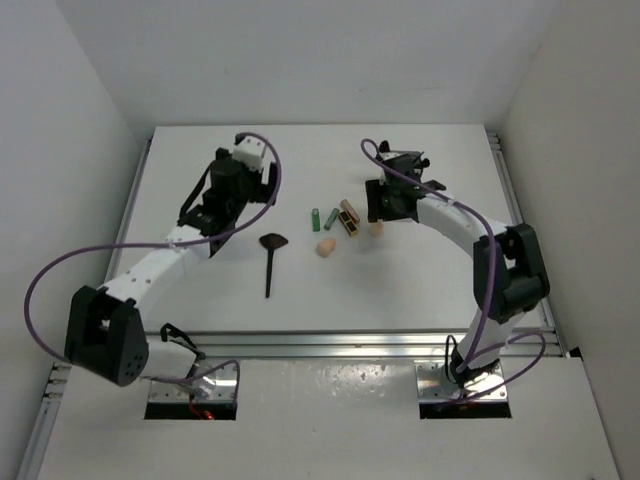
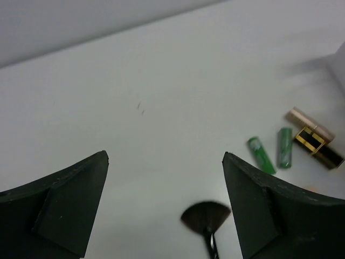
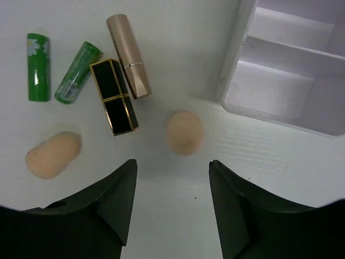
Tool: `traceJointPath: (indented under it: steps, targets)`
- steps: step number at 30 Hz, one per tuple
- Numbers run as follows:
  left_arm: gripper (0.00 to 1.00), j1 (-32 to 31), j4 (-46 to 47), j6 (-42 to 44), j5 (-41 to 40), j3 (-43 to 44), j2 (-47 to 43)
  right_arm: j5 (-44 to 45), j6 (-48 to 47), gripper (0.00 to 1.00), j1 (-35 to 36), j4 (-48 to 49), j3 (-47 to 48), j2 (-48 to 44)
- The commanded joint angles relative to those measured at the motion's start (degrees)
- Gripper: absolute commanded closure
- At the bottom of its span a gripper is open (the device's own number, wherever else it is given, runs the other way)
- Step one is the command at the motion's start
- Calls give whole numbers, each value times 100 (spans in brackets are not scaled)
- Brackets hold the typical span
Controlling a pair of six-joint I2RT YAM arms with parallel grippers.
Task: Organize the makeup
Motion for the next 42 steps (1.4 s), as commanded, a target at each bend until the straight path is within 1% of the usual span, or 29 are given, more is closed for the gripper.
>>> traceJointPath:
  steps: [1,3,5,6,8,10,15,17,20,23,24,26,27,30,31,32,35,37,38,42]
  targets:
    - [7,215,-349,-253,-454,-622,-859,983,266,44,347,-100,397,301]
    - [7,277,-411,-332,-568,-1078,-1096,1370,371,44,488,-329,556,381]
    - [7,357,-288,-421,-639,-1334,-1343,1704,546,44,550,-452,652,539]
    - [7,426,-288,-569,-639,-1510,-1396,1775,600,45,585,-523,679,670]
    - [7,480,-288,-666,-639,-1573,-1475,2091,688,47,603,-611,836,758]
    - [7,541,-235,-737,-569,-1643,-1527,2171,723,47,603,-734,890,925]
    - [7,664,-235,-737,-516,-1705,-1467,2013,740,51,585,-594,881,1145]
    - [7,664,-235,-737,-446,-1652,-1414,1838,758,54,541,-410,811,1172]
    - [7,717,-235,-737,-314,-1590,-1361,1591,793,58,506,-391,872,1251]
    - [7,717,-235,-790,-252,-1529,-1299,1565,758,64,506,-295,837,1260]
    - [7,717,-235,-790,-252,-1529,-1299,1504,645,70,480,-147,785,1268]
    - [7,717,-235,-790,-200,-1529,-1299,1372,583,76,471,-67,758,1277]
    - [7,717,-235,-790,-200,-1529,-1299,1319,574,85,462,-110,784,1277]
    - [7,717,-288,-852,-200,-1529,-1299,1188,513,100,462,-189,802,1207]
    - [7,717,-288,-852,-147,-1529,-1299,1152,495,100,462,-128,802,1155]
    - [7,717,-288,-852,-147,-1529,-1299,838,416,100,471,-102,759,972]
    - [7,717,-340,-852,-147,-1582,-1247,494,266,100,436,249,723,488]
    - [7,717,-393,-852,-94,-1634,-1247,396,275,100,340,494,767,216]
    - [7,717,-393,-852,-94,-1634,-1247,230,275,100,130,531,958,101]
    - [7,717,-393,-852,-41,-1634,-1185,149,170,100,-257,400,1478,64]
